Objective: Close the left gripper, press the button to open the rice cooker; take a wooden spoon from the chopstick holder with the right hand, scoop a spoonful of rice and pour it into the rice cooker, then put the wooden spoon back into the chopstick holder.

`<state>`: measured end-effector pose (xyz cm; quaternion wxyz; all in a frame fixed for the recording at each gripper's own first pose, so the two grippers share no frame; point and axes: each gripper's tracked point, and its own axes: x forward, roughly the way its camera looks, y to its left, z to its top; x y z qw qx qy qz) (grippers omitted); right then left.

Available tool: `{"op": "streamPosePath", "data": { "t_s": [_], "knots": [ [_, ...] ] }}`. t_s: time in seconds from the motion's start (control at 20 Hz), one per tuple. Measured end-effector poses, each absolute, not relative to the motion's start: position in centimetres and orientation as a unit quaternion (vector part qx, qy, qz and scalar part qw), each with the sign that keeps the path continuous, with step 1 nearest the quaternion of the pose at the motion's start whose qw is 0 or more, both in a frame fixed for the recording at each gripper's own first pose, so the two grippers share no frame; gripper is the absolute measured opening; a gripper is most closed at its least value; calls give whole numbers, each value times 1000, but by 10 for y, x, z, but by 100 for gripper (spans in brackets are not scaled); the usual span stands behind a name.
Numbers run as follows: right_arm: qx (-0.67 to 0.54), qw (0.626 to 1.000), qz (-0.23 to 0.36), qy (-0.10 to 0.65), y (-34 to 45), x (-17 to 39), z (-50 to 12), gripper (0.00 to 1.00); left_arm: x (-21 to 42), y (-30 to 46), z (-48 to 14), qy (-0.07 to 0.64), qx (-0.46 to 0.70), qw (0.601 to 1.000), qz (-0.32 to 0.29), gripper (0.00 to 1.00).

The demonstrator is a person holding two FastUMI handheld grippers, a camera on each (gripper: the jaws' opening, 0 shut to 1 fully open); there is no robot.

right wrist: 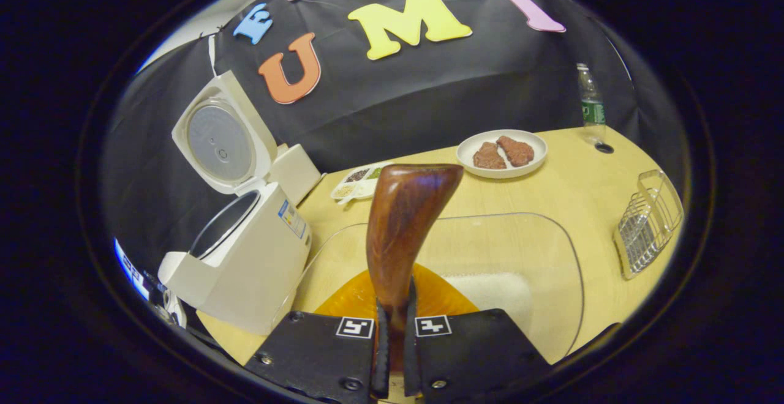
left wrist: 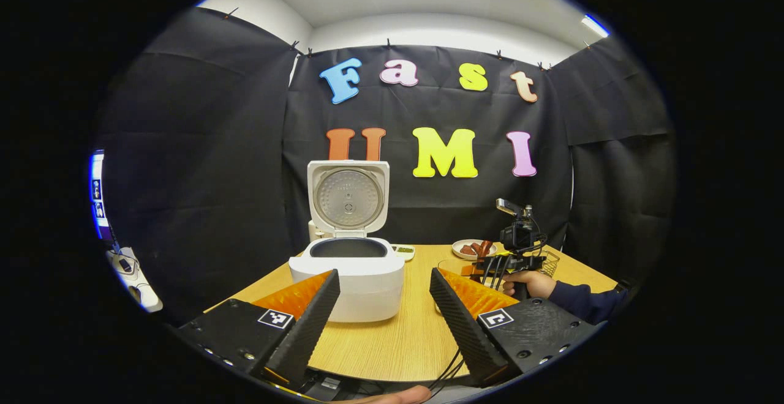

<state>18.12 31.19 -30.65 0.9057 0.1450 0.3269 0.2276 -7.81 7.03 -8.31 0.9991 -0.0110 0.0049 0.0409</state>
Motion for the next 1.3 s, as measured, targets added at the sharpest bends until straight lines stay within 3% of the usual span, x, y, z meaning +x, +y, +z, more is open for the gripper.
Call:
{"op": "streamPosePath", "data": {
  "t_s": [0.25, 0.45, 0.65, 0.95, 1.15, 1.3],
  "knots": [
    [159, 884, 263, 352, 332, 179, -311, 11, -74, 78, -83, 10, -13, 999, 48, 94],
    [240, 838, 291, 395, 345, 173, -305, 12, -69, 80, -82, 13, -18, 998, 51, 94],
    [277, 834, 313, 361, 339, 182, -280, 11, -65, 77, -85, 18, -15, 999, 49, 94],
    [351, 839, 256, 328, 283, 206, -266, 11, -58, 71, -84, 24, -10, 999, 47, 94],
    [459, 798, 232, 315, 248, 212, -246, 11, -57, 66, -75, 15, -2, 999, 47, 94],
    [546, 745, 235, 305, 233, 213, -222, 11, -56, 67, -67, 7, 3, 999, 51, 94]
  ]
}}
